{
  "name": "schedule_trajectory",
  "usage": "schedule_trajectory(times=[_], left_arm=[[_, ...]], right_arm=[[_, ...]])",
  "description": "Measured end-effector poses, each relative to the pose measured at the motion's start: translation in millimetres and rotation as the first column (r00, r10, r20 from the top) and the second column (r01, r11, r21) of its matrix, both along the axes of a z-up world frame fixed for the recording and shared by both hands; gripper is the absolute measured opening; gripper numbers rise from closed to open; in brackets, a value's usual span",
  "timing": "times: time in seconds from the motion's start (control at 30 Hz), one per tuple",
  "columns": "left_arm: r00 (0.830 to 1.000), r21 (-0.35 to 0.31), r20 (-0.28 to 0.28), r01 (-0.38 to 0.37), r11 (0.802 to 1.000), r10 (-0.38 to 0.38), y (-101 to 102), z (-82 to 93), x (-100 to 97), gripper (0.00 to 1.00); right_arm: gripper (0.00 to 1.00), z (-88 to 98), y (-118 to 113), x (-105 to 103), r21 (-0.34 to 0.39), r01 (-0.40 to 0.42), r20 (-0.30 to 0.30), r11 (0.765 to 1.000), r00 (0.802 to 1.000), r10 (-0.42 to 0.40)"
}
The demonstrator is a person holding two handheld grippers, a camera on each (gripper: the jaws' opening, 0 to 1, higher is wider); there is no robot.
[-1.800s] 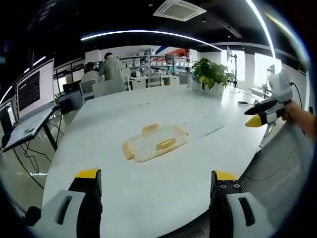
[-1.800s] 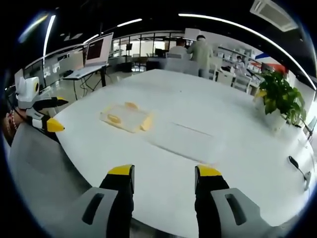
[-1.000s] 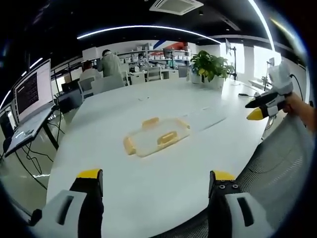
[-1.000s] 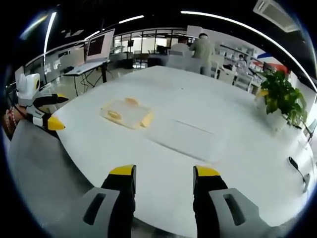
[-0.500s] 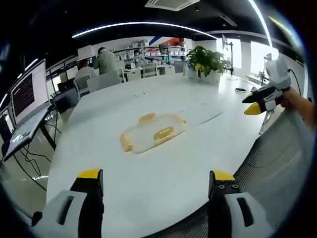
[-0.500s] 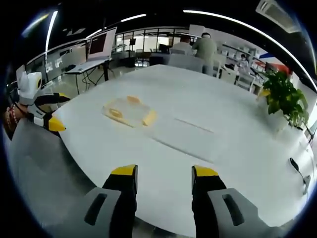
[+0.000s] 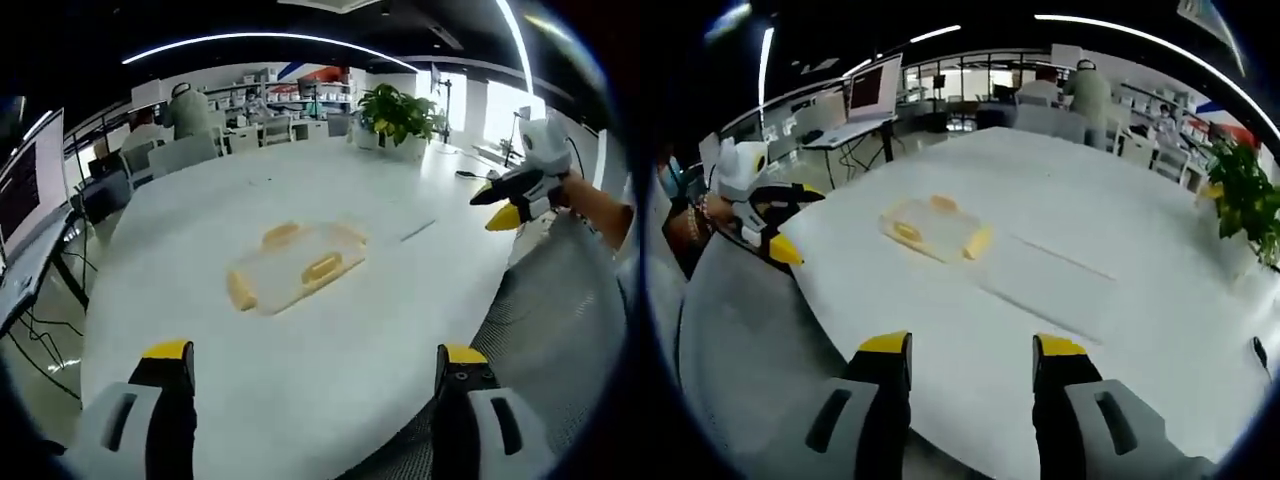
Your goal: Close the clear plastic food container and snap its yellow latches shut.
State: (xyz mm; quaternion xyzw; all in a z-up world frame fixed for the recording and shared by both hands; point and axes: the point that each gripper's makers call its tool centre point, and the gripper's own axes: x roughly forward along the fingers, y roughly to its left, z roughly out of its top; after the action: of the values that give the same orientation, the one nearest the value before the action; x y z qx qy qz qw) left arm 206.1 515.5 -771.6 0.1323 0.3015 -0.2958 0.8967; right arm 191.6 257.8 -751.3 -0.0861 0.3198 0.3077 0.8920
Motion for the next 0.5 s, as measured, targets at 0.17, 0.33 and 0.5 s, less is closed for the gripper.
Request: schedule_trajectory(times=[0.17,0.33,0.5], left_arm=[[0.989,0.148,0.042,0.132,0.980,-0.140,8,4.1,23.0,0.99],[0.977,0.102,0.007,0.212,0.972,-0.214,6,16.0,48.1,0.99],[0.956,0.178,-0.011,0.289,0.941,-0.292,10,19.0,75.8,0.97]], right_arm=[[0.53,7.4,5,23,-0.112,-0.146,0.054,0.983,0.987,0.153],[0.70,16.6,22,40,-0.184,-0.280,0.110,0.942,0.947,0.303],[0.74,21.2,45,58,-0.152,-0.404,0.107,0.902,0.901,0.421]])
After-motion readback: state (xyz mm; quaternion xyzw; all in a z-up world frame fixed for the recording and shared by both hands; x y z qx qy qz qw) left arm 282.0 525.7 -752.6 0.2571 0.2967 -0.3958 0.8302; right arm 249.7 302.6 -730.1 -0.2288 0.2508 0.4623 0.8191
